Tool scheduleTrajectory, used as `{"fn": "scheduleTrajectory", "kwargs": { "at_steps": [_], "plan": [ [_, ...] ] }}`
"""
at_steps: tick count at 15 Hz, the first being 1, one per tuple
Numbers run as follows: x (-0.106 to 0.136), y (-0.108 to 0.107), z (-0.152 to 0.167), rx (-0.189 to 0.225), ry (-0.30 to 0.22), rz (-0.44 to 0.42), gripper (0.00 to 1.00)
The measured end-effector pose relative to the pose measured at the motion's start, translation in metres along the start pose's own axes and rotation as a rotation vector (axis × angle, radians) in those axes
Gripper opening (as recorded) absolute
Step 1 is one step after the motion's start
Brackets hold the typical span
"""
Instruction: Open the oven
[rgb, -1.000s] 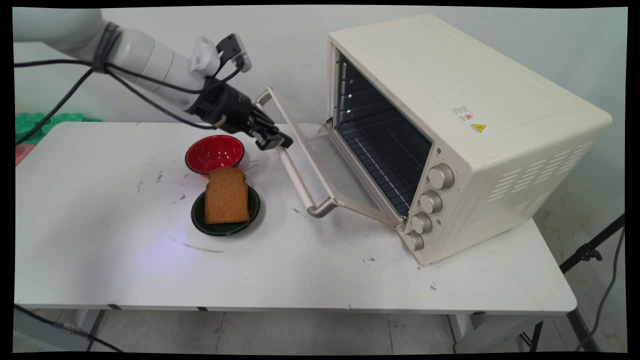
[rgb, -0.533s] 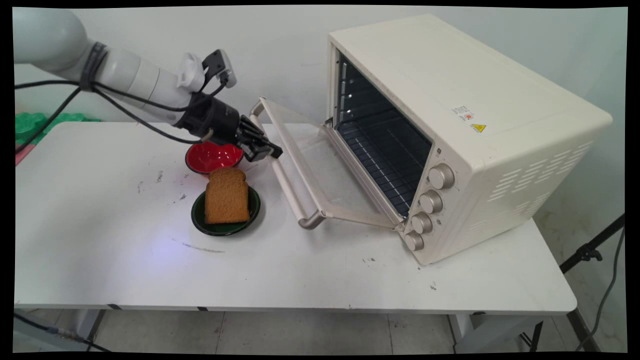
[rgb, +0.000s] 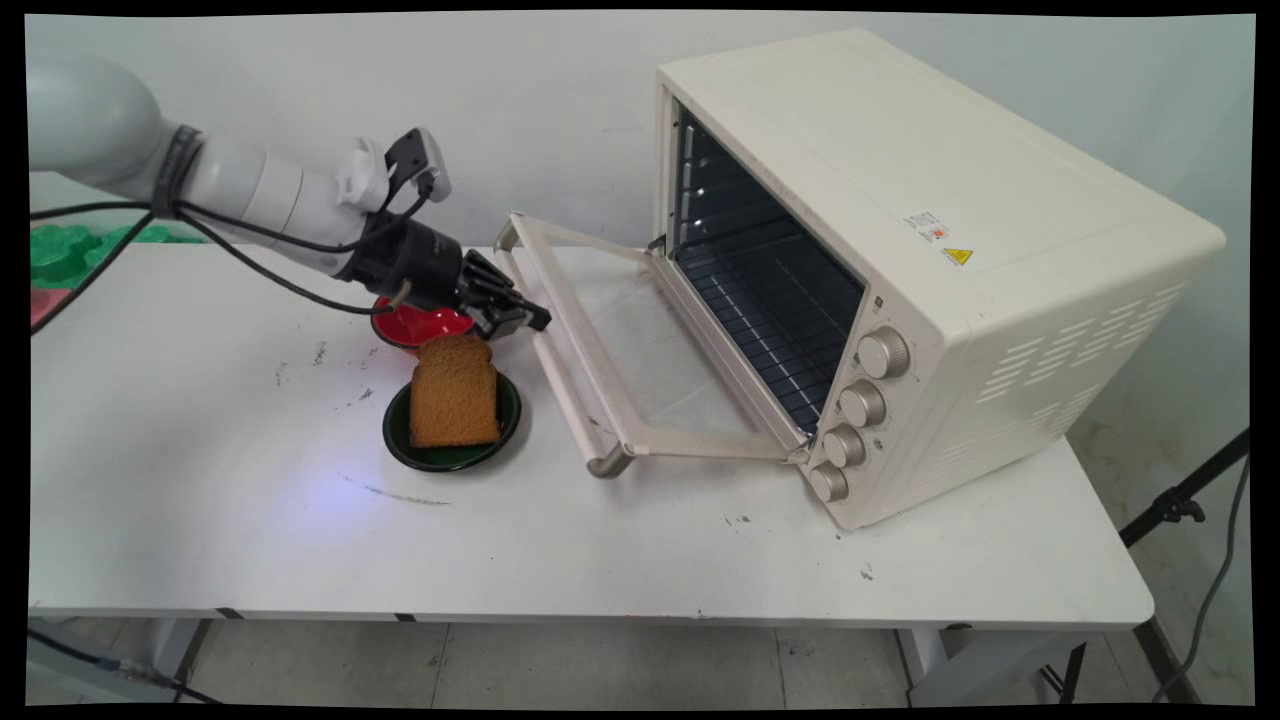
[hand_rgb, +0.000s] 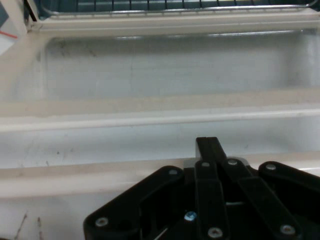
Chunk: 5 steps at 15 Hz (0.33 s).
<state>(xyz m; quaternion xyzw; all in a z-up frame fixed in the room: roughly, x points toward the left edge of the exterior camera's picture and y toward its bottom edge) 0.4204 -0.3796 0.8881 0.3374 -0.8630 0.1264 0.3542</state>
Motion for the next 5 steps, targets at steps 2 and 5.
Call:
{"fn": "scheduleTrajectory", "kwargs": {
  "at_steps": [2,5],
  "plan": [
    [-0.006,-0.001,0.001,-0.002,0.002,-0.004,0.0],
    [-0.017,-0.003,0.001,-0.005,0.005,-0.014,0.0]
  ]
}}
